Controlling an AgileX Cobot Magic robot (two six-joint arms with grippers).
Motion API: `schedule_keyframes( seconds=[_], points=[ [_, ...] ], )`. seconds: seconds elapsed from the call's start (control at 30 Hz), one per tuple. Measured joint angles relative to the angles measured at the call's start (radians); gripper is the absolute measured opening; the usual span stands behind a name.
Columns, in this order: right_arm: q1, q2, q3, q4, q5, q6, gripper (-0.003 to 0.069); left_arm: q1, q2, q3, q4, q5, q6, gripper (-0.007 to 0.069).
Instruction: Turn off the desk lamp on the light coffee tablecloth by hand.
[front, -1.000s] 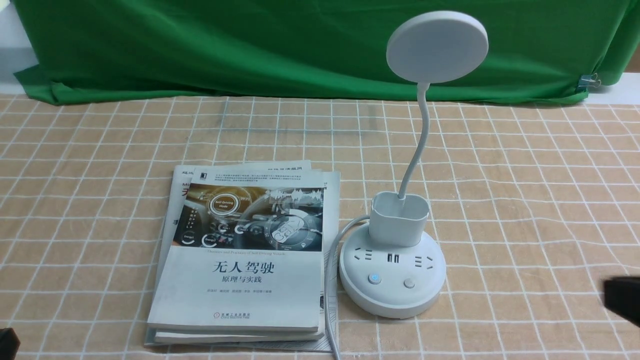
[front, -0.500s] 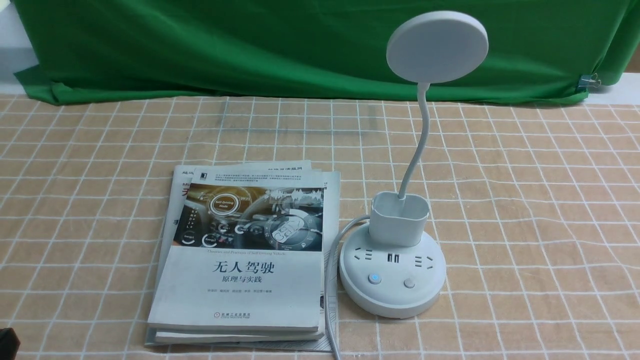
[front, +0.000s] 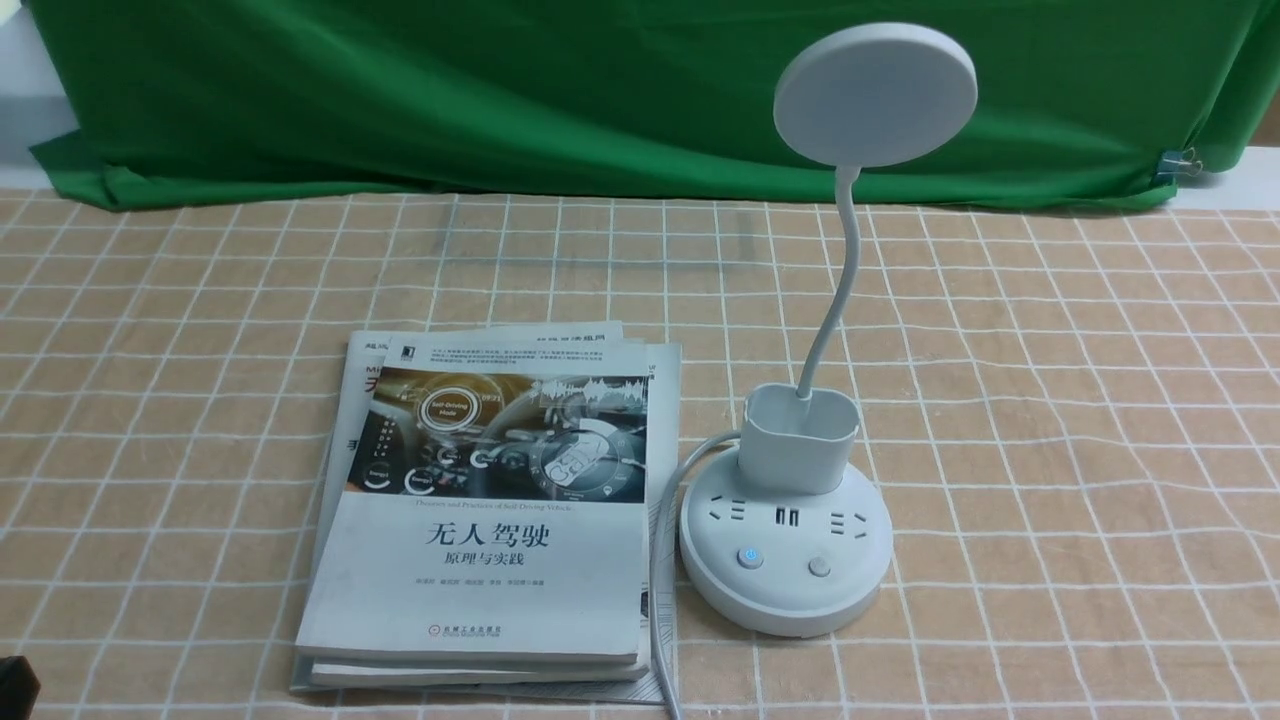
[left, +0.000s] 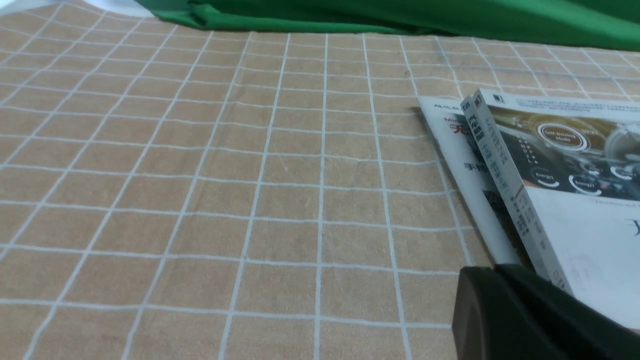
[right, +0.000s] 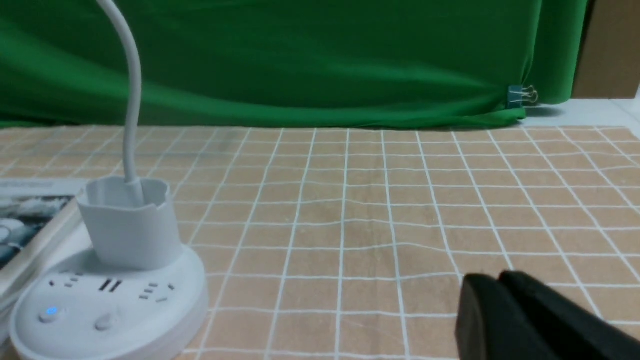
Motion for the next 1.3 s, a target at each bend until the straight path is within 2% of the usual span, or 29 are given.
schedule_keyframes(
  seconds=[0.47,0.83,1.3],
  points=[
    [0.0,0.0,0.0,0.0,0.012,0.03,0.0038,0.0,0.0,0.0,0.0,-0.001,0.0,0.0005],
    [0.0,0.0,0.0,0.0,0.015,-0.047,0.0038,0.0,0.0,0.0,0.0,-0.001,-0.001,0.0005],
    [0.0,0.0,0.0,0.0,0.016,-0.048,0.0055,0.0,0.0,0.0,0.0,-0.001,-0.001,0.0005]
  ],
)
